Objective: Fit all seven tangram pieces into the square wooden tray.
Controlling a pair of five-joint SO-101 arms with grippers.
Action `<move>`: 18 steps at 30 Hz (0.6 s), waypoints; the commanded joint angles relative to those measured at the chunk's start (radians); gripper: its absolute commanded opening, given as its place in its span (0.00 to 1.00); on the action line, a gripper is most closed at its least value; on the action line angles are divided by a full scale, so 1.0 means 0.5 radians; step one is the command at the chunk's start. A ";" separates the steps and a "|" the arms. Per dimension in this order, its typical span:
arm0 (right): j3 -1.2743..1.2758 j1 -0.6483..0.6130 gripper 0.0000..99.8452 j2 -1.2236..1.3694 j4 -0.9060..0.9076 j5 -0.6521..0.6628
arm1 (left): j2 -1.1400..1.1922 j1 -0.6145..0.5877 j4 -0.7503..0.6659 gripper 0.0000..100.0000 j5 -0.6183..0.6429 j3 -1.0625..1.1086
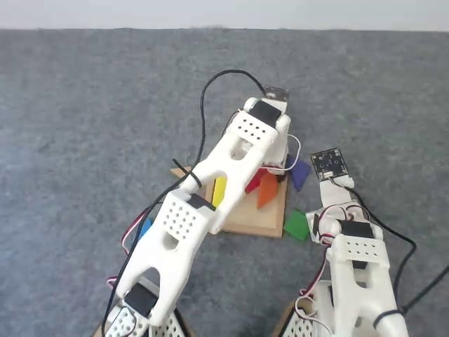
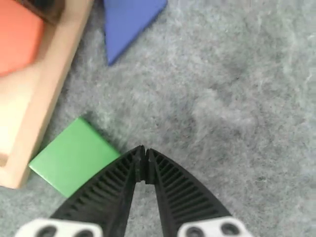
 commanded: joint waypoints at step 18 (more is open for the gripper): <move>-0.006 -0.011 0.01 -0.054 -0.023 0.018 | -1.752 -0.258 0.021 0.21 -0.617 0.628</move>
